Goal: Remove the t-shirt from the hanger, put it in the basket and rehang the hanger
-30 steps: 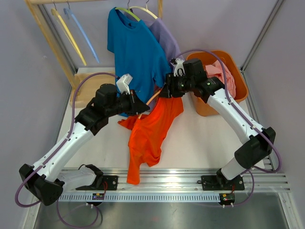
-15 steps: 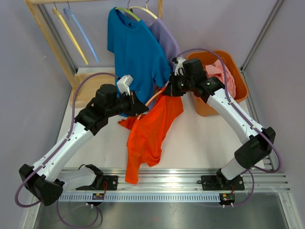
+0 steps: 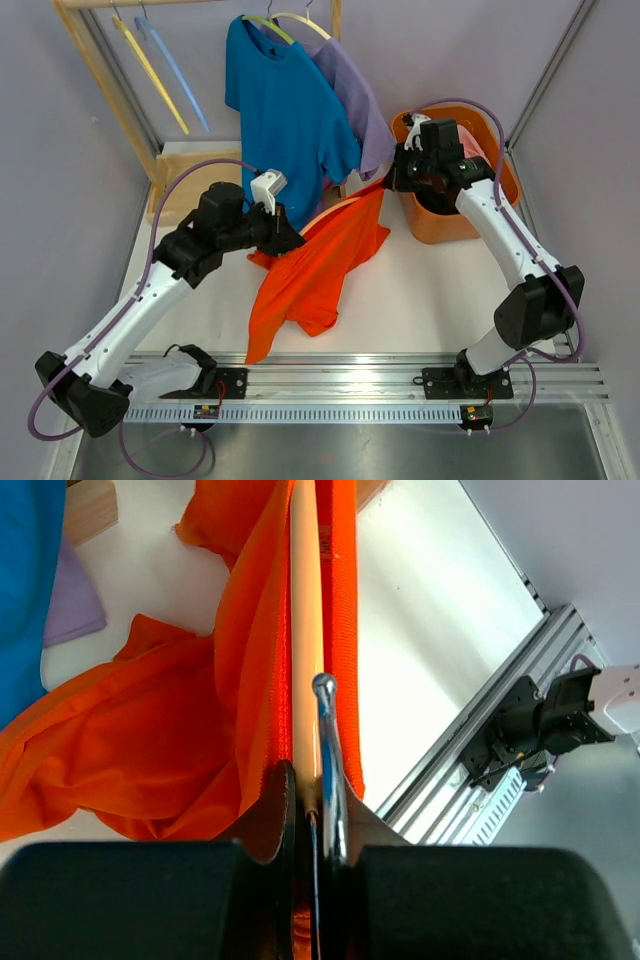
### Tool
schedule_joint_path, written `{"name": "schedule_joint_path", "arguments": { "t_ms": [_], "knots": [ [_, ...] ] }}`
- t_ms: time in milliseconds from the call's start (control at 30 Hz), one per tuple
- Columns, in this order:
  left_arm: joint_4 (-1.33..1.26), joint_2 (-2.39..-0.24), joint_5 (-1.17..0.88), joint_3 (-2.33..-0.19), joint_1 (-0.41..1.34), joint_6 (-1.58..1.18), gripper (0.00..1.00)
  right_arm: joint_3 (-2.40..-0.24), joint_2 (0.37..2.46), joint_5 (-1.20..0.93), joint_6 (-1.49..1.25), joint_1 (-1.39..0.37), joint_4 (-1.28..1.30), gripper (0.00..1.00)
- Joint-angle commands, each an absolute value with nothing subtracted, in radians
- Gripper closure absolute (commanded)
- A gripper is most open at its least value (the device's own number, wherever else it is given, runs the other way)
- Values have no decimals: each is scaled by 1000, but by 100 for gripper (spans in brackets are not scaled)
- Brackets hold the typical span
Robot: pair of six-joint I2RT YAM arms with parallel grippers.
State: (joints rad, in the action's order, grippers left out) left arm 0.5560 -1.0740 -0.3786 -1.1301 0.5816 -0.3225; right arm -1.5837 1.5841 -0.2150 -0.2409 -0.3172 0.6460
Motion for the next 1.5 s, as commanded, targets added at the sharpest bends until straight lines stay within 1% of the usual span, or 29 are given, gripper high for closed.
{"name": "schedule_joint_path", "arguments": {
  "t_ms": [0,200,300,367,433,600,667,733,767,833,900,1033,1067,1167,1200,1233,1333,1367,1400,1433,1467],
  "knots": [
    [620,-1006,-494,-1173,581,-246,100,-1548,1569,-94,-155,-262,523,100],
    [614,-974,-598,-1200,580,-210,100,-1486,1603,-126,-137,-247,494,100],
    [591,-959,-583,-1204,574,-218,100,-1479,1620,-196,-120,-245,506,100],
    [580,-956,-560,-1212,562,-232,100,-1460,1618,-280,-95,-245,509,100],
    [557,-947,-551,-1215,551,-253,100,-1430,1605,-305,-72,-245,492,100],
    [528,-916,-529,-1227,502,-268,100,-1410,1600,-418,-23,-167,489,100],
    [525,-911,-526,-1221,485,-273,100,-1408,1597,-544,20,-141,506,100],
    [508,-916,-528,-1209,480,-287,100,-1419,1598,-680,144,-124,550,100],
    [476,-917,-529,-1191,480,-296,100,-1423,1601,-824,185,-123,604,100],
    [425,-931,-529,-1167,480,-331,100,-1425,1609,-993,273,-127,655,100],
    [336,-948,-522,-1134,480,-359,100,-1413,1615,-1040,291,-126,669,100],
    [172,-1015,-528,-1097,480,-420,100,-1401,1628,-1032,328,-129,693,100],
    [154,-1032,-538,-1094,480,-423,100,-1399,1631,-1026,333,-129,699,98],
    [133,-1107,-600,-1112,480,-414,100,-1390,1608,-1020,363,-129,707,84],
    [140,-1141,-612,-1118,480,-405,100,-1391,1594,-1017,400,-129,716,73],
    [159,-1153,-626,-1133,480,-381,100,-1400,1589,-1019,429,-129,735,66],
    [213,-1193,-655,-1147,480,-310,100,-1455,1568,-1029,610,-129,882,53],
    [227,-1201,-661,-1150,480,-292,100,-1475,1563,-1037,677,-129,1002,52],
    [239,-1207,-669,-1152,480,-273,100,-1492,1551,-1046,822,-130,1062,49],
    [259,-1215,-673,-1152,480,-237,100,-1521,1546,-1078,894,-129,1124,46],
    [265,-1218,-681,-1149,480,-220,100,-1538,1542,-1095,979,-129,1270,44]
  ]
}}
